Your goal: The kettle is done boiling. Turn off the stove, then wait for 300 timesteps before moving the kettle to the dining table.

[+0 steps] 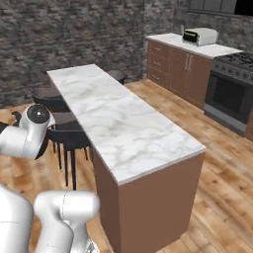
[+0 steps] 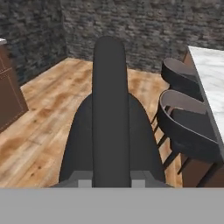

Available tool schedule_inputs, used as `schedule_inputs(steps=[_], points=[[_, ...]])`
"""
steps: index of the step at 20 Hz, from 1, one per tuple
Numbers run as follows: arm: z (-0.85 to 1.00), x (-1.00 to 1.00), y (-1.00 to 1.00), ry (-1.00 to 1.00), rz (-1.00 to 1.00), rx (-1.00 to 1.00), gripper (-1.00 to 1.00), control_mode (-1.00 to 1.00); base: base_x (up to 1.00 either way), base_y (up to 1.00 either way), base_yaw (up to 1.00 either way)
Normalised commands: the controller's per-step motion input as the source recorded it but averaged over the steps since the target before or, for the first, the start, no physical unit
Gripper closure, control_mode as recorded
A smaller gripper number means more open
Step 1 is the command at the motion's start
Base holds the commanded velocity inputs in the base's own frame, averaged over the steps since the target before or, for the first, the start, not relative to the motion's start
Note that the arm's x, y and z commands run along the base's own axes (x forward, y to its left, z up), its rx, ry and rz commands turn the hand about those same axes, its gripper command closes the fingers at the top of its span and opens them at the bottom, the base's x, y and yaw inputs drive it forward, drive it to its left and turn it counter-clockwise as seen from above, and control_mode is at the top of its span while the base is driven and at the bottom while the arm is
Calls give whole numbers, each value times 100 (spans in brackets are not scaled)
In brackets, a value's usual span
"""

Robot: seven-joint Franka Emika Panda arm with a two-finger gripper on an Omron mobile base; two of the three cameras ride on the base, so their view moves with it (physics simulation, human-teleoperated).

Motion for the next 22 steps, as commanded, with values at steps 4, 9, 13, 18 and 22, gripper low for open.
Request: schedule_inputs(steps=[4, 9, 13, 18, 22], points=[[0, 0, 0, 0, 0, 0, 100, 100, 35, 70, -51], [0, 0, 0, 0, 0, 0, 100, 100, 33, 72, -50], [0, 0, 0, 0, 0, 0, 100, 100, 19, 79, -47], [0, 0, 0, 0, 0, 0, 100, 100, 11, 79, -44], [0, 0, 0, 0, 0, 0, 100, 100, 7, 17, -8]])
